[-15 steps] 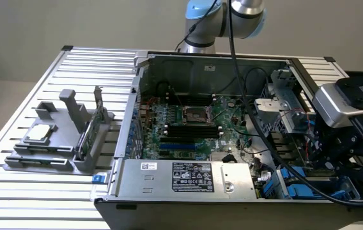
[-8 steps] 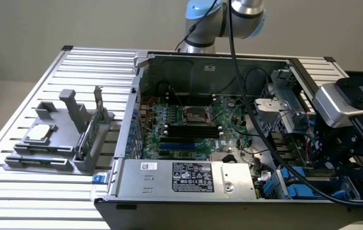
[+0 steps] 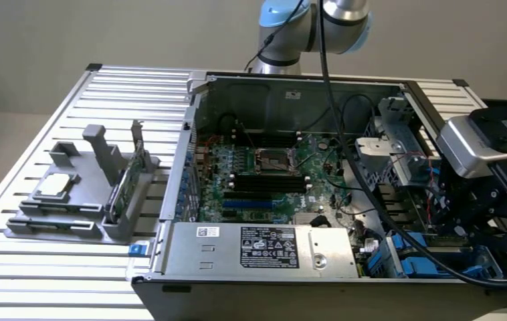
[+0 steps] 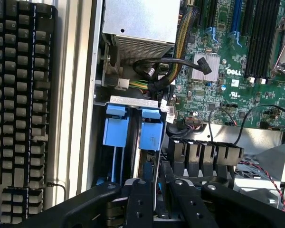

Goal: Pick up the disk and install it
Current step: 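Insert the first disk wire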

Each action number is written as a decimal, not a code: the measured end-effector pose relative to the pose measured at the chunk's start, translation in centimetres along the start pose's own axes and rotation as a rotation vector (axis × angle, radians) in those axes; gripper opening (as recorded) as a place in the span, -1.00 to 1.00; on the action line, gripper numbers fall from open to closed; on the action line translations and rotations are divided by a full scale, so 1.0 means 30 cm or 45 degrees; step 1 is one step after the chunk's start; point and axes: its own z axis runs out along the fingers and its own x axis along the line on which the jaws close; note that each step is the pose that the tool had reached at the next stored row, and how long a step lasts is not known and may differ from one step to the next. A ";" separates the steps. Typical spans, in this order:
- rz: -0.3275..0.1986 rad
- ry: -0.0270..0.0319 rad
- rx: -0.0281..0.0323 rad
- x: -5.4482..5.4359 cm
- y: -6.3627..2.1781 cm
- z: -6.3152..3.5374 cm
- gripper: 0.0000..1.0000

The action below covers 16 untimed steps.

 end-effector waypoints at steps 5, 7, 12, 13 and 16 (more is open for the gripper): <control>0.011 0.0007 0.0010 -0.001 0.001 -0.002 -0.56; 0.044 0.0012 0.0040 -0.001 0.001 -0.003 -0.56; 0.148 0.0045 0.0135 -0.001 0.001 -0.004 -0.56; 0.168 0.0052 0.0153 -0.001 0.001 -0.005 -0.56; 0.218 0.0057 0.0199 -0.003 0.000 -0.020 -0.56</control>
